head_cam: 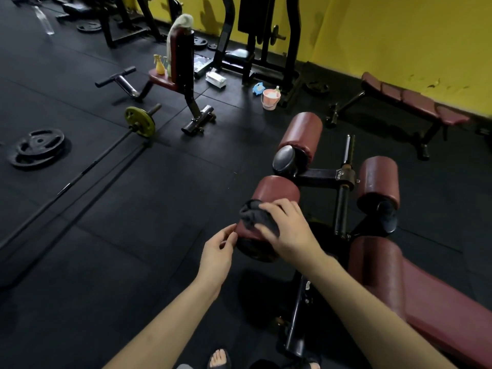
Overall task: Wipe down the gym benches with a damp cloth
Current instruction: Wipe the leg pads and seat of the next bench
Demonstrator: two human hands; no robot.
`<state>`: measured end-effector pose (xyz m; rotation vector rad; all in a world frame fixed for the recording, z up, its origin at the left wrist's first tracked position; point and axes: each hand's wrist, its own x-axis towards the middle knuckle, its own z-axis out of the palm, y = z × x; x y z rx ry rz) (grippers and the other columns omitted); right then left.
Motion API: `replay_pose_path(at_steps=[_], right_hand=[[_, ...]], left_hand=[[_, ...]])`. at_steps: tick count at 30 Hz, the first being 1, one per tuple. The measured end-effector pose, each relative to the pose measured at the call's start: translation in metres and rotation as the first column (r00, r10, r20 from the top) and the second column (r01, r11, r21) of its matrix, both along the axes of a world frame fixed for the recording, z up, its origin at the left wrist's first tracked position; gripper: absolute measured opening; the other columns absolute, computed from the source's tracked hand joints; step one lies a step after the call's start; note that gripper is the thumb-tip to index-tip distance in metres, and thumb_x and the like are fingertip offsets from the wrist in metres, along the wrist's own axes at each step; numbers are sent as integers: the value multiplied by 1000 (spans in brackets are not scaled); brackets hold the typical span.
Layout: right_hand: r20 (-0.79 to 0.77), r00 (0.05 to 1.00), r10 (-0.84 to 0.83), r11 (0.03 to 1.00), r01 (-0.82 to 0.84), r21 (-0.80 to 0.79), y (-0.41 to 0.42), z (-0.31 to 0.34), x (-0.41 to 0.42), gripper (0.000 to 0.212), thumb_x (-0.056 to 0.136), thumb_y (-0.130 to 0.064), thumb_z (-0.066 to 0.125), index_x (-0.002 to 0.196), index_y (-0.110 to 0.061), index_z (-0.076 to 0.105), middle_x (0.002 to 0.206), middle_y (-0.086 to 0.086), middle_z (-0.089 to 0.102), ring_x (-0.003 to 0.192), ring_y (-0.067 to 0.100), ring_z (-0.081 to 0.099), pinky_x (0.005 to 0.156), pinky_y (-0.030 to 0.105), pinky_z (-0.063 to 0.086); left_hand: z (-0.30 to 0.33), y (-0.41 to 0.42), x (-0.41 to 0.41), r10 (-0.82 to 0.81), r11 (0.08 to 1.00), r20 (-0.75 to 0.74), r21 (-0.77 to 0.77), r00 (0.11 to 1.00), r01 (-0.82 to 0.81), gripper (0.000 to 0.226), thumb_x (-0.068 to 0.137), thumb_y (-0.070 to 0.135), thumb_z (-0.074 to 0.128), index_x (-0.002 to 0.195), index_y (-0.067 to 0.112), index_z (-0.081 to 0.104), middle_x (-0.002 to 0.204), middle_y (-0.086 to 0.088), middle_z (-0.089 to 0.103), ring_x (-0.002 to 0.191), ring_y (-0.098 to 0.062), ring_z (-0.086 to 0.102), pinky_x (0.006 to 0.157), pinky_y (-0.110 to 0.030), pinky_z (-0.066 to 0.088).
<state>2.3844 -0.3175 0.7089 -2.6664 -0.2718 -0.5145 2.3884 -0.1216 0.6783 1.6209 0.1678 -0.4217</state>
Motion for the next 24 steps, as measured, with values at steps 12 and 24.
replay_pose_path(at_steps=[12,24], right_hand=[[41,975,-218,958,205,201,9,-18,-31,43,96,-32,74,131,-9,65,121,7,61,110,22,55,102,28,43],[-54,957,-287,934,292,205,-8,3,33,42,95,-36,73,130,-15,65,120,5,60,113,26,54,104,30,41]], left_hand=[[12,-6,6,-102,951,222,307,970,30,28,103,42,54,126,39,69,120,27,61,114,5,58,98,-25,48],[7,-6,14,-53,996,-102,64,993,60,23,97,55,59,104,41,76,109,20,75,114,-2,63,100,-27,44]])
